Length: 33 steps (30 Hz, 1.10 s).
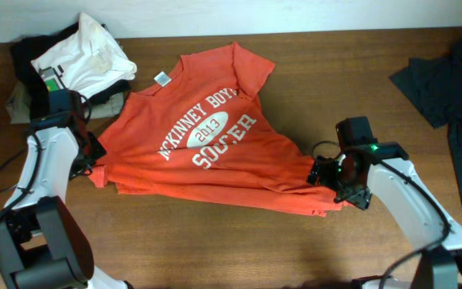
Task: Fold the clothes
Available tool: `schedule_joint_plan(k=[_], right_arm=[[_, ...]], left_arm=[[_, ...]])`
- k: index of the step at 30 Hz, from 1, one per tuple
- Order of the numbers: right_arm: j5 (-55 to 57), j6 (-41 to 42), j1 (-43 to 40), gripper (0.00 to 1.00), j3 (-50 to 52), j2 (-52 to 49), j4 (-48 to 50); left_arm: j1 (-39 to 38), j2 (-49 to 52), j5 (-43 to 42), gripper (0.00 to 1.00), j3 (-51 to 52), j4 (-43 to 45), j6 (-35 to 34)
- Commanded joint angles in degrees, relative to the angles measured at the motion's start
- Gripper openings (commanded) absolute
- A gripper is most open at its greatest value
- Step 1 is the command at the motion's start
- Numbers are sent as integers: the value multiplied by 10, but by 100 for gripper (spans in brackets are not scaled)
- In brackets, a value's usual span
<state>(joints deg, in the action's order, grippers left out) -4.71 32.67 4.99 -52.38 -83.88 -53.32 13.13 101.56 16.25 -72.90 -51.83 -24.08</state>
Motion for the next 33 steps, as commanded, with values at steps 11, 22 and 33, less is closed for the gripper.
schedule_joint_plan(k=[11, 22, 33], right_arm=[[-103, -136, 14, 82, 72, -30, -5], [-18, -97, 14, 62, 72, -115, 54], [-7, -66, 14, 10, 70, -115, 52]], left_arm=[[37, -12, -34, 1, -10, -30, -39], [37, -12, -34, 2, -10, -29, -39], [37, -12, -36, 3, -10, -29, -39]])
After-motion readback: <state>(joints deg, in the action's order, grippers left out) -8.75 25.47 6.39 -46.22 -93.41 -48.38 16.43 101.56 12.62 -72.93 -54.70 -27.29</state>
